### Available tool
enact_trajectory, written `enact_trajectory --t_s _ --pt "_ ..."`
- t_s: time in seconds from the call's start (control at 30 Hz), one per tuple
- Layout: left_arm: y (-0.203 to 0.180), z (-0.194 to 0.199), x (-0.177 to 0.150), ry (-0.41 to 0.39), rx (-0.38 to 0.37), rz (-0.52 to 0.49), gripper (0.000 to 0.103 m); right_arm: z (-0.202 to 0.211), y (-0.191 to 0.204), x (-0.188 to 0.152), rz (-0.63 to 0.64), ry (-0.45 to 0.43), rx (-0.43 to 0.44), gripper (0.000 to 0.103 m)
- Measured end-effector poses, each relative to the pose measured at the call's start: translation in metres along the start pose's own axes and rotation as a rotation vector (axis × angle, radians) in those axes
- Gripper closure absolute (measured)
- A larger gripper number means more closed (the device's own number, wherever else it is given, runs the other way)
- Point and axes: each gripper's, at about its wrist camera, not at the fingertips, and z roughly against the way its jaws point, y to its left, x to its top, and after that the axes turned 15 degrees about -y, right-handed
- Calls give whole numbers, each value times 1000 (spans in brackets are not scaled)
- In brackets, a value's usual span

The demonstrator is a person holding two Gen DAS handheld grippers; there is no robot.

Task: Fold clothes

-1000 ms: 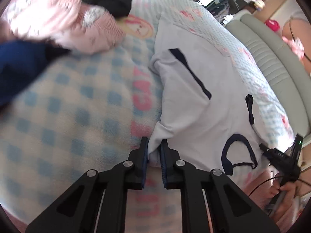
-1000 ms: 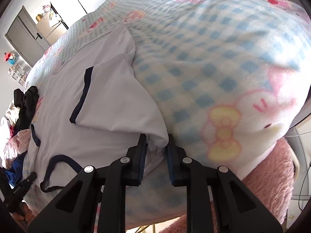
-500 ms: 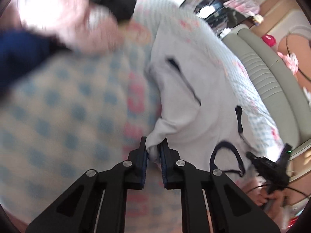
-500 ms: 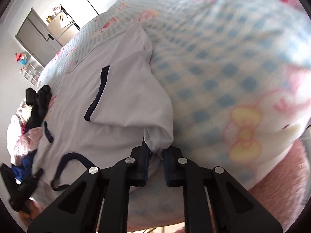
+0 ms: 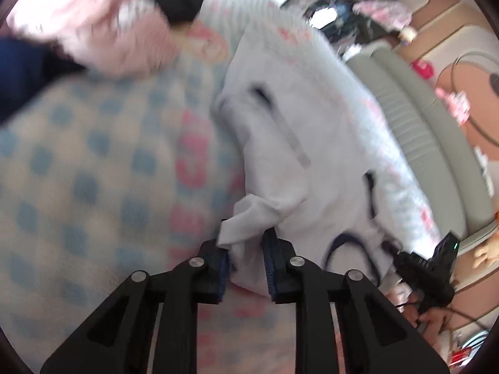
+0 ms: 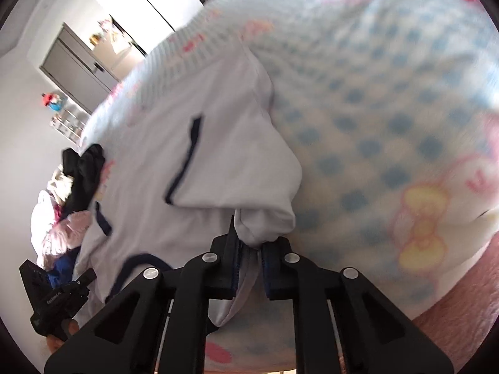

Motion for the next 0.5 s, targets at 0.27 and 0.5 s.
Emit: enact_trajectory --t_s 0.27,0.5 --pt "8 -22 -14 99 -34 51 50 -45 -25 -22 -169 145 121 70" --pt "-4 -14 -18 22 47 -4 74 -15 -29 -15 -121 76 7 83"
